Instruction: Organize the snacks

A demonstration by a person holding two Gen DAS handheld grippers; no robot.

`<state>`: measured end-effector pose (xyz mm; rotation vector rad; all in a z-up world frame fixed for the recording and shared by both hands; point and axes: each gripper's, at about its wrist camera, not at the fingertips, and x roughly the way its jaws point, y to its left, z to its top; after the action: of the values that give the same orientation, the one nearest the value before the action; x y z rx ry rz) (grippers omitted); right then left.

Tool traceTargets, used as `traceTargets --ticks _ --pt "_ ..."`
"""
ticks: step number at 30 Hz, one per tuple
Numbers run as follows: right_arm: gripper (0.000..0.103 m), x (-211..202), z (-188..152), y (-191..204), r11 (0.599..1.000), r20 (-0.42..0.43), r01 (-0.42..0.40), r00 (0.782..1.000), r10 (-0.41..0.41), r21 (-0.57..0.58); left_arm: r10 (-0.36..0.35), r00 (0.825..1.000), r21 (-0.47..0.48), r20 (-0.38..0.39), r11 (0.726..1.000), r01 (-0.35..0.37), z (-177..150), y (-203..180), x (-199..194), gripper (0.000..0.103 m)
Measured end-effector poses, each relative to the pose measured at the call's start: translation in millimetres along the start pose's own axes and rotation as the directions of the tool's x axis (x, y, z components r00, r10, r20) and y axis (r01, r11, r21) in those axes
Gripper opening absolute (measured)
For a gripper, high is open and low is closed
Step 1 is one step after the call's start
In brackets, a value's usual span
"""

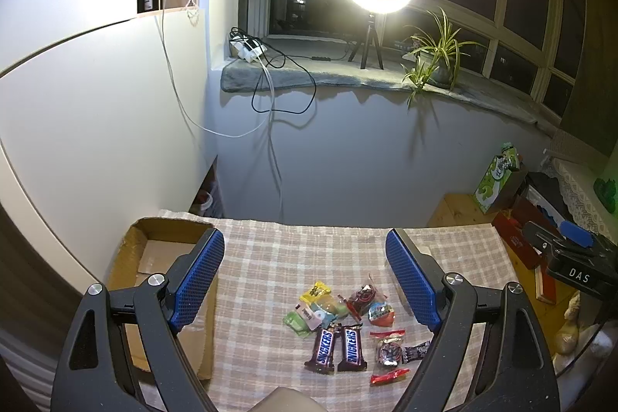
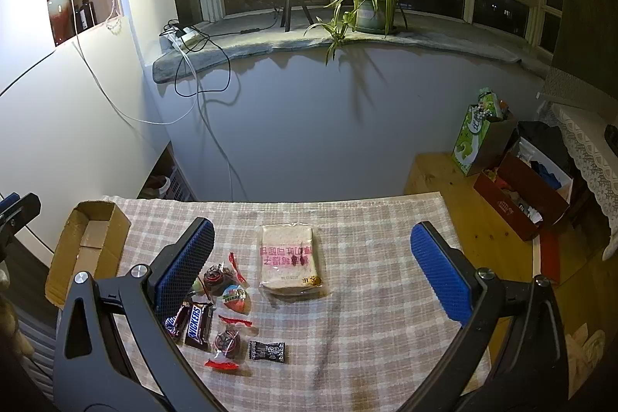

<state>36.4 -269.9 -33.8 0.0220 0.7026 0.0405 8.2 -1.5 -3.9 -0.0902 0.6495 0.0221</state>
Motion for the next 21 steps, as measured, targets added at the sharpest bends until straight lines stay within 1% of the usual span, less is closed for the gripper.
traceTargets --ticks 21 --pt "0.103 1.3 0.0 -0.2 1.000 -0.004 -0.002 1.000 0.002 0.003 -0.001 1.000 0.000 0.003 1.000 0.001 3.6 -3.9 -1.5 0.086"
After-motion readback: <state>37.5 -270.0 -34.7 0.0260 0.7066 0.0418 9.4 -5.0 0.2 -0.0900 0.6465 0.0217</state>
